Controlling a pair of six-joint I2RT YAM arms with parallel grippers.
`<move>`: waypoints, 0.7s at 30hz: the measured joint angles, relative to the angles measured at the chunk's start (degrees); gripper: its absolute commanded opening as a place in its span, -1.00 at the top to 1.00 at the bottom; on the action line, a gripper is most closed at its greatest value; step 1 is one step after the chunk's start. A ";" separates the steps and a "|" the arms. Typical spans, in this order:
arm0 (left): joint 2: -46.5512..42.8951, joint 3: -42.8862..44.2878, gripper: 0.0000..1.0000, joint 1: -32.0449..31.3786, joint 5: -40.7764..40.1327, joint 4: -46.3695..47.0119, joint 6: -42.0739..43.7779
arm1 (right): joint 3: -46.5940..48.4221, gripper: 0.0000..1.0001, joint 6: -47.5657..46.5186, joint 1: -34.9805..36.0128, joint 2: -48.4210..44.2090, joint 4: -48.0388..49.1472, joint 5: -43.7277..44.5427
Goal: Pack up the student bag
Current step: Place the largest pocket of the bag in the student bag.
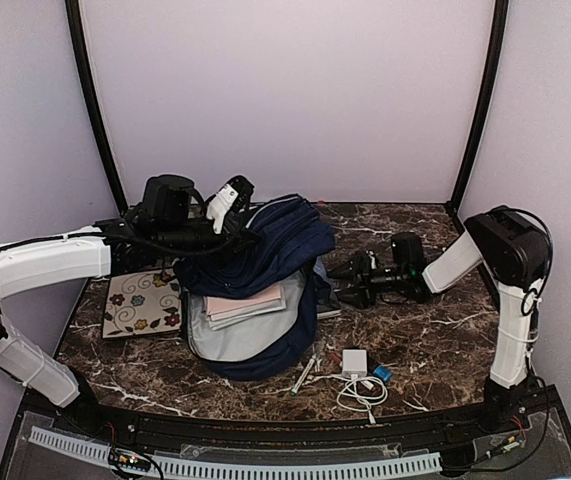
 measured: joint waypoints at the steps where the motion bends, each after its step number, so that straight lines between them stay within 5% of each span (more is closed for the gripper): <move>1: -0.07 0.04 1.00 0.00 -1.18 -0.11 0.39 | -0.52 -0.24 2.67 0.00 0.50 3.10 0.11; 6: -1.27 0.55 1.00 1.14 -7.21 -0.37 1.29 | -1.36 -0.19 4.66 0.11 -0.87 5.07 2.73; 15: -2.03 2.36 0.99 5.09 -12.04 -0.94 1.66 | 3.04 -0.24 -13.49 1.62 -15.89 -22.01 16.26; 21: -2.03 2.34 0.92 5.57 -9.46 -1.11 1.64 | 6.60 -0.26 -22.82 2.10 -17.20 -37.62 26.27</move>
